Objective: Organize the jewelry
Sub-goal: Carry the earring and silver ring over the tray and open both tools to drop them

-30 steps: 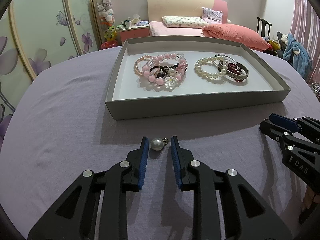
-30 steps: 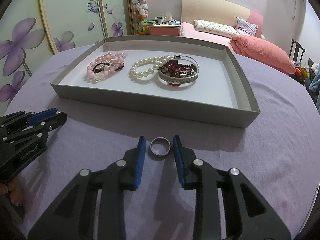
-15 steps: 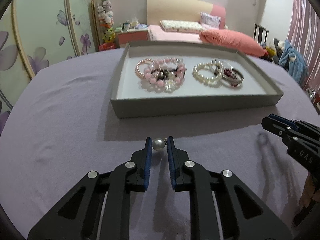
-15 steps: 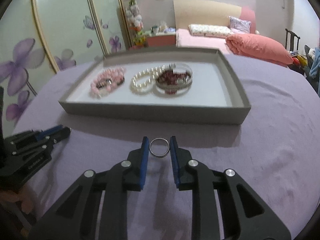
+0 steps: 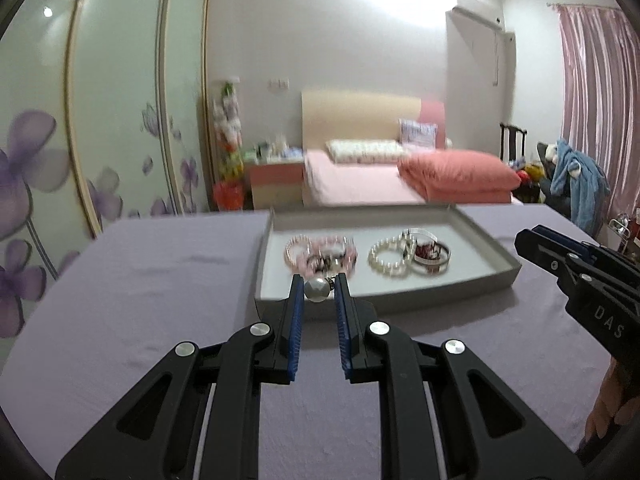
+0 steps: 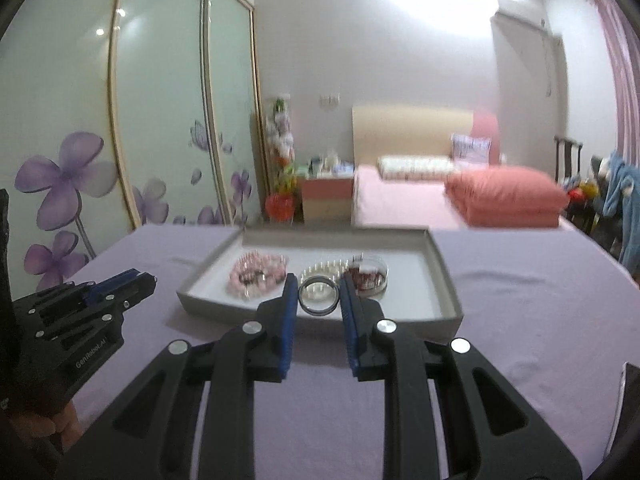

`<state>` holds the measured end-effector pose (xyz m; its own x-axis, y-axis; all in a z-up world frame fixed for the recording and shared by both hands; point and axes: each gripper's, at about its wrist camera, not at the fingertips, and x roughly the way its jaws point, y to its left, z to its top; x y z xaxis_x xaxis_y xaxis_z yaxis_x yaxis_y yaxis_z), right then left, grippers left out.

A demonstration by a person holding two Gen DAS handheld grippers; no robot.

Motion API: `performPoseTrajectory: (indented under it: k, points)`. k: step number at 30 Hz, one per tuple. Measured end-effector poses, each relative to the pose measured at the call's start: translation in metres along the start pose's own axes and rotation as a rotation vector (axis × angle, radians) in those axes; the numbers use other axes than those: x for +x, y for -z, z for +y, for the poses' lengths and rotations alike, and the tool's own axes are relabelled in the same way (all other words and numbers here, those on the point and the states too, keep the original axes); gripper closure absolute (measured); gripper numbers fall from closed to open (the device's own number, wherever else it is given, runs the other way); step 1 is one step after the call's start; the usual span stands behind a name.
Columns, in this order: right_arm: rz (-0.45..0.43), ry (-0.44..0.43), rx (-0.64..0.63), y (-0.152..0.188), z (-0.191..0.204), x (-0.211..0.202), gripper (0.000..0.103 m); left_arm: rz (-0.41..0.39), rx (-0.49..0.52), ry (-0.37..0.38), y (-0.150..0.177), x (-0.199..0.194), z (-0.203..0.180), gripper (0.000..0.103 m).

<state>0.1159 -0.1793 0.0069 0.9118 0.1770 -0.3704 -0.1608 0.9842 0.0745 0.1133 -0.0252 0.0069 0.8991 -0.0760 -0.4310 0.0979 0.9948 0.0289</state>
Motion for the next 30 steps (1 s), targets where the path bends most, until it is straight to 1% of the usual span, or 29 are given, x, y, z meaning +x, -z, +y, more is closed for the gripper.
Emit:
performPoseTrajectory:
  k: [5, 8, 12, 15, 20, 30]
  points:
    - [-0.117, 0.04, -0.021, -0.004, 0.008, -0.023, 0.081, -0.106, 0.016, -0.032, -0.004, -0.019, -0.006, 0.087]
    - [-0.171, 0.062, -0.031, -0.006, 0.01, -0.032, 0.081, -0.15, 0.02, -0.045, -0.005, -0.026, -0.008, 0.087]
    - [-0.256, 0.107, -0.053, -0.006, 0.012, -0.045, 0.081, -0.19, 0.022, -0.062, -0.004, -0.033, -0.011, 0.087]
    - [-0.3, 0.132, -0.064, -0.006, 0.013, -0.05, 0.081, -0.205, 0.015, -0.069, -0.005, -0.035, -0.01, 0.087]
    - [-0.324, 0.149, -0.07, -0.004, 0.012, -0.052, 0.081, -0.212, 0.008, -0.075, -0.004, -0.035, -0.008, 0.087]
    - [-0.311, 0.156, -0.067, -0.003, 0.015, -0.047, 0.081, -0.213, 0.009, -0.077, -0.002, -0.035, -0.009, 0.087]
